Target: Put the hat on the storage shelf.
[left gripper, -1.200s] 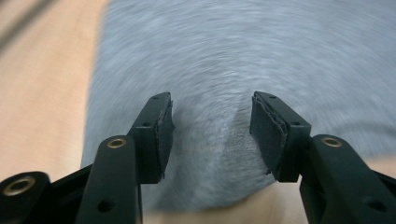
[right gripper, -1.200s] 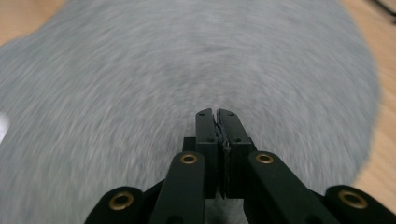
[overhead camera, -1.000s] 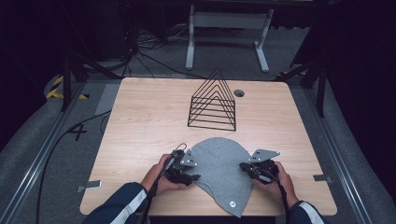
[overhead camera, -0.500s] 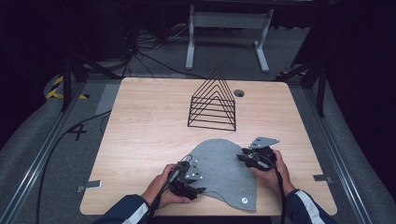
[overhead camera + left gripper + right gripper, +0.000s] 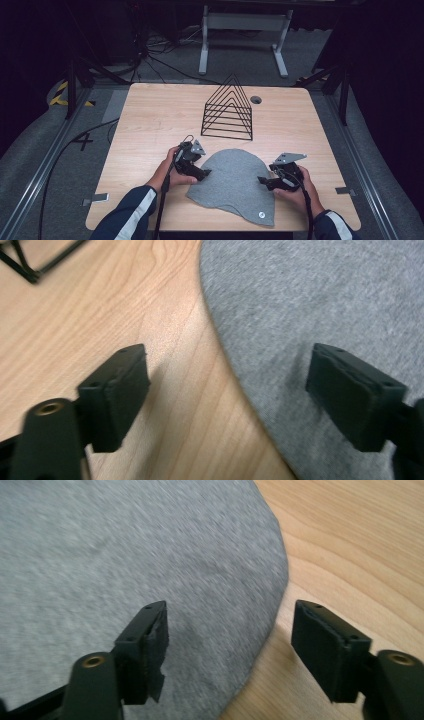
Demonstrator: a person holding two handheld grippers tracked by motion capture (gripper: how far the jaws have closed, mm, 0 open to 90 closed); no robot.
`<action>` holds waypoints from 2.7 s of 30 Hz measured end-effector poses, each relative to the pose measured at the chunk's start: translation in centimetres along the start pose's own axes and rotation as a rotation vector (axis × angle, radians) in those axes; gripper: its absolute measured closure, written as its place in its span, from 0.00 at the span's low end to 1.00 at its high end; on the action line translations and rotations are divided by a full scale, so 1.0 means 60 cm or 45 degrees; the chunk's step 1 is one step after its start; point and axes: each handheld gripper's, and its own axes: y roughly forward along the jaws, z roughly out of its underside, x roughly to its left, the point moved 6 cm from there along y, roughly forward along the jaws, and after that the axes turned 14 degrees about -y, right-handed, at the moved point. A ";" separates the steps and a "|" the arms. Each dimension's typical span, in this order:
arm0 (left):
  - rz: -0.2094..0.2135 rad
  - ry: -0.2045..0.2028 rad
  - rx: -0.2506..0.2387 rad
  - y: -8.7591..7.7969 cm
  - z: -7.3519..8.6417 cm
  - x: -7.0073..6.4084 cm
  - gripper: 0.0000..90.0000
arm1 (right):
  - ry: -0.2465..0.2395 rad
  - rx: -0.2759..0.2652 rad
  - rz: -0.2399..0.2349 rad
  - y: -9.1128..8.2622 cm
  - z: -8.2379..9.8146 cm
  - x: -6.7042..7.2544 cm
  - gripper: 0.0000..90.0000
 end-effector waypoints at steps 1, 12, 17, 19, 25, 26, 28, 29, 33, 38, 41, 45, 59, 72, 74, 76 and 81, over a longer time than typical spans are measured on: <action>-0.005 -0.002 0.000 0.002 -0.003 0.002 0.18 | 0.004 0.015 0.004 0.003 0.003 0.000 0.33; 0.023 0.049 -0.005 0.024 -0.029 -0.002 0.17 | 0.026 -0.014 0.034 0.013 -0.005 -0.002 0.34; 0.060 0.093 0.029 0.020 -0.028 -0.027 0.34 | 0.006 0.001 0.000 0.014 -0.009 -0.004 0.41; 0.061 0.104 0.049 0.019 -0.027 -0.037 0.36 | 0.006 -0.001 -0.011 0.012 -0.011 -0.003 0.50; 0.078 0.103 0.079 0.015 -0.022 -0.057 0.48 | -0.002 -0.014 -0.038 0.014 -0.017 -0.004 0.72; 0.082 0.100 0.078 0.014 -0.022 -0.059 0.53 | 0.002 -0.014 -0.045 0.014 -0.018 -0.004 0.76; 0.096 0.103 0.070 0.014 -0.022 -0.058 0.59 | 0.015 -0.027 -0.070 0.015 -0.019 -0.004 0.83; 0.099 0.107 0.066 0.013 -0.022 -0.057 0.62 | 0.019 -0.032 -0.083 0.015 -0.018 -0.005 0.86; 0.133 0.068 0.042 0.012 -0.021 -0.049 0.79 | 0.024 -0.047 -0.103 0.015 -0.017 -0.005 0.92; 0.120 0.108 0.059 0.007 -0.021 -0.050 0.93 | 0.004 -0.067 -0.095 0.010 -0.019 -0.006 0.93; 0.133 0.107 0.022 -0.004 -0.027 -0.054 0.94 | 0.003 -0.092 -0.090 0.003 -0.023 -0.007 0.93; 0.115 0.137 -0.051 -0.037 -0.043 -0.057 0.94 | -0.011 -0.172 -0.057 -0.020 -0.039 -0.011 0.94; 0.022 0.247 -0.312 -0.169 -0.132 -0.057 0.95 | -0.172 -0.392 0.062 -0.126 -0.167 -0.046 0.94; -0.053 0.319 -0.473 -0.286 -0.242 -0.047 0.95 | -0.243 -0.534 0.166 -0.213 -0.290 -0.099 0.94; -0.069 0.309 -0.503 -0.299 -0.257 -0.043 0.95 | -0.254 -0.539 0.178 -0.219 -0.305 -0.104 0.94; -0.062 0.293 -0.538 -0.314 -0.273 -0.040 0.95 | -0.266 -0.548 0.199 -0.227 -0.322 -0.111 0.94; -0.106 0.279 -0.570 -0.340 -0.313 -0.023 0.95 | -0.254 -0.608 0.234 -0.251 -0.365 -0.135 0.94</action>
